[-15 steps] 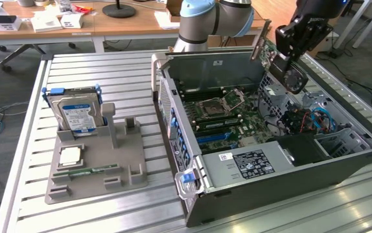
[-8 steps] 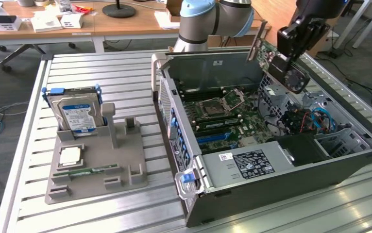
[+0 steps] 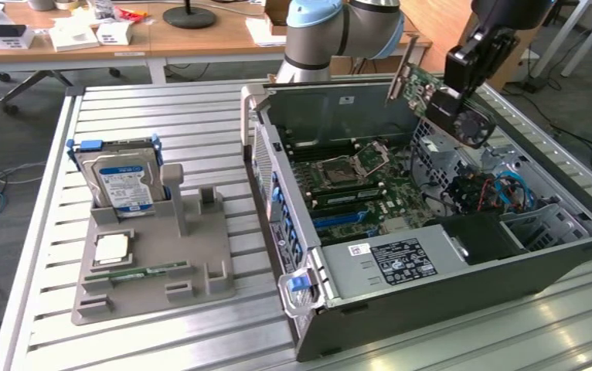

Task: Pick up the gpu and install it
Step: 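Insert the gpu into the slot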

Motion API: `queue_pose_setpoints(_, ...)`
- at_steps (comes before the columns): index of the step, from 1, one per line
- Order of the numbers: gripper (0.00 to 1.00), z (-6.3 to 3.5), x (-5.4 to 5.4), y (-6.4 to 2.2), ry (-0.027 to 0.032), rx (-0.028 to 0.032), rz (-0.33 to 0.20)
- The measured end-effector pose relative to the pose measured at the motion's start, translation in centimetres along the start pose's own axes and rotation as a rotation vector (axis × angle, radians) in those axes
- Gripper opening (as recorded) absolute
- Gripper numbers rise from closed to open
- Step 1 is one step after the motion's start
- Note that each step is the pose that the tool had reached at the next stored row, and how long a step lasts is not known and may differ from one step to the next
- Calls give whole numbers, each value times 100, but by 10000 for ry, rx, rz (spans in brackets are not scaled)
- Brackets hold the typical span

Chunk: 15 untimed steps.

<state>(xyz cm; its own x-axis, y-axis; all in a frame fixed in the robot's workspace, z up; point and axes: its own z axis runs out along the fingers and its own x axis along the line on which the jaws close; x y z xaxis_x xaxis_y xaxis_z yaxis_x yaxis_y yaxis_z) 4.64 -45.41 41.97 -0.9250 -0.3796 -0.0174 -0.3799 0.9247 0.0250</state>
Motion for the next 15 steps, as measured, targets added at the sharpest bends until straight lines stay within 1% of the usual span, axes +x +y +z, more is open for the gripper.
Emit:
queue_pose_setpoints(9, 26, 0, 0, 0, 74, 55, -1603)
queue_pose_setpoints(15, 26, 0, 0, 0, 114, 72, -2683)
